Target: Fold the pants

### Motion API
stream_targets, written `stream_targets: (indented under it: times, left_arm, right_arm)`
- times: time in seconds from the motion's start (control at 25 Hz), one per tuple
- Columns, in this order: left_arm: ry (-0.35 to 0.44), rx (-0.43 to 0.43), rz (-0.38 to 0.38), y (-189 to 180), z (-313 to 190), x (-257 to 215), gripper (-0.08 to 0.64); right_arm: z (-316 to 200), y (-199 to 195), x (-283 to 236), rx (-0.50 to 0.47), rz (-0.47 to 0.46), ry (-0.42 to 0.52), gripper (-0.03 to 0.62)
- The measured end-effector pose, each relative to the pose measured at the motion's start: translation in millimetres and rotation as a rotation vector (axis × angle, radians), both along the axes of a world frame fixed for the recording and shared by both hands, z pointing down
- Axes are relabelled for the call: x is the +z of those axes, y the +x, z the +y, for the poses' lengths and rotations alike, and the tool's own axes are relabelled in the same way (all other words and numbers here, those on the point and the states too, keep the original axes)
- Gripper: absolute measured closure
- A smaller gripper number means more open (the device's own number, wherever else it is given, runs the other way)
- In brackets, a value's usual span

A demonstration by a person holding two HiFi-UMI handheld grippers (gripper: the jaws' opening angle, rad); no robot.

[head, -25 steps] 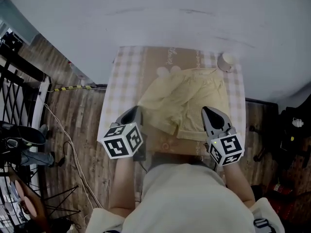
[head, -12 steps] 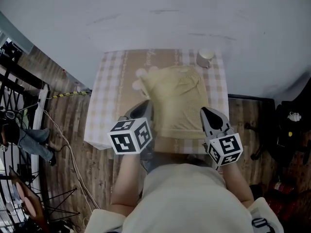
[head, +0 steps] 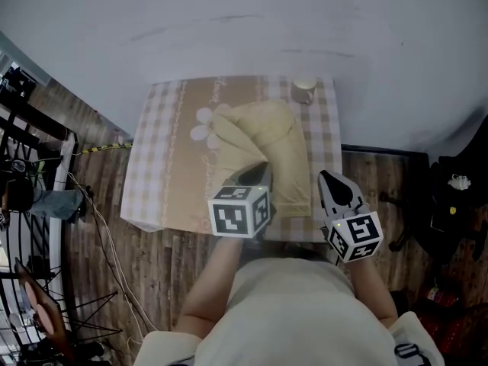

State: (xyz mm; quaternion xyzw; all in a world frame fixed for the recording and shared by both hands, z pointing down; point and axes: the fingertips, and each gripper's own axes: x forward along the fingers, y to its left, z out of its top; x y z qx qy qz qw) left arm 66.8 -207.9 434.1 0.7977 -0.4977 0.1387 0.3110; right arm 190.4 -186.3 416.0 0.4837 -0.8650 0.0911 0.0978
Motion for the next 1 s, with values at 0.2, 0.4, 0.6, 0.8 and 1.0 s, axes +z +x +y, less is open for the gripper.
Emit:
stream_targets:
  times: [0.2,0.4,0.6,0.8,1.0]
  left_arm:
    - [-0.054,0.049,-0.01,49.3,11.2,28.1,0.548]
    - [-0.115,0.095,-0.025,90.1,26.3,57.6,0.548]
    - [-0.173,0.136,-0.07,114.7,45.9,86.2,0.548]
    - [-0.228,0.174,-0.143,122.2,66.1,119.4,0.548]
    - [-0.256,0.204,-0.171,127.7,80.0,143.6,0.548]
  right_arm:
    - [5.6,25.9,11.0,-0.011,0.011,-0.031,0.592]
    - [8.7,45.7,19.1,-0.022,0.014,-0.054,0.592]
    - [11.8,61.9,24.9,-0.02,0.015,-0.07,0.592]
    - [17.9,73.0,32.5,-0.012,0.021,-0.091,0.592]
    - [24.1,75.0,39.7,-0.006,0.03,-0.109,0.592]
